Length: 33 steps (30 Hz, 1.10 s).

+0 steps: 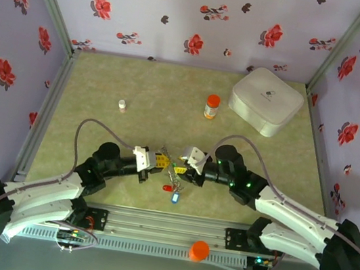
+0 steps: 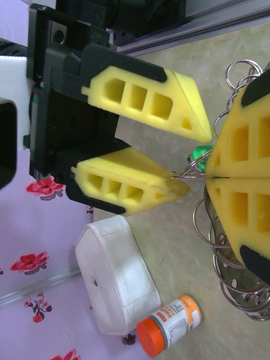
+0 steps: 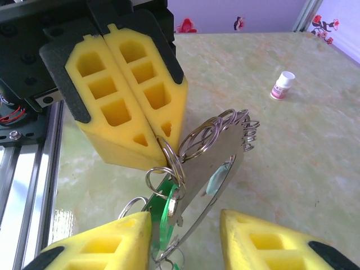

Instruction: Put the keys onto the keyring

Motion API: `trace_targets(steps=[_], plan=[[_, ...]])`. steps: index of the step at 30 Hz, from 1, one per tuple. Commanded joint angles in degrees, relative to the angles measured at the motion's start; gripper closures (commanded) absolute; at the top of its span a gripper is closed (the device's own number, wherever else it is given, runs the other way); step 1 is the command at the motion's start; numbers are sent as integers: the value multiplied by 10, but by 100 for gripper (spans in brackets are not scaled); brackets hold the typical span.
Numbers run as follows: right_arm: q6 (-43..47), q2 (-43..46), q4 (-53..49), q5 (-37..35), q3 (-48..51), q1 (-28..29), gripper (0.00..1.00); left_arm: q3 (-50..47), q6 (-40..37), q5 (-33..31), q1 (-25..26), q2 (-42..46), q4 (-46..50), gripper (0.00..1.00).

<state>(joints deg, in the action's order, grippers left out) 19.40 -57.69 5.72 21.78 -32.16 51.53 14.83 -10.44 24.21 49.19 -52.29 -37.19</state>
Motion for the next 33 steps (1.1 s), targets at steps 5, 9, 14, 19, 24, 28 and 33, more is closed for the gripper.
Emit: trace_targets(steps=[5,9,14,19,24,28,33], plan=[[9,-16,16,8,-16,3,76,-2,14,18,1,2,-53,100],[10,-17,14,8,-18,4,88,-1,12,18,1,3,-53,100],[15,-21,1,17,-22,3,99,0,12,18,2,1,-53,100],[34,-35,-32,26,-28,3,100,8,13,18,1,0,-53,100],[64,-62,-99,37,-55,3,100,18,11,30,1,-3,-54,100],[69,-56,-113,35,-61,1,100,19,6,34,1,-1,-49,100],[62,-34,-119,31,-58,-9,86,16,-7,33,1,-2,-41,100]])
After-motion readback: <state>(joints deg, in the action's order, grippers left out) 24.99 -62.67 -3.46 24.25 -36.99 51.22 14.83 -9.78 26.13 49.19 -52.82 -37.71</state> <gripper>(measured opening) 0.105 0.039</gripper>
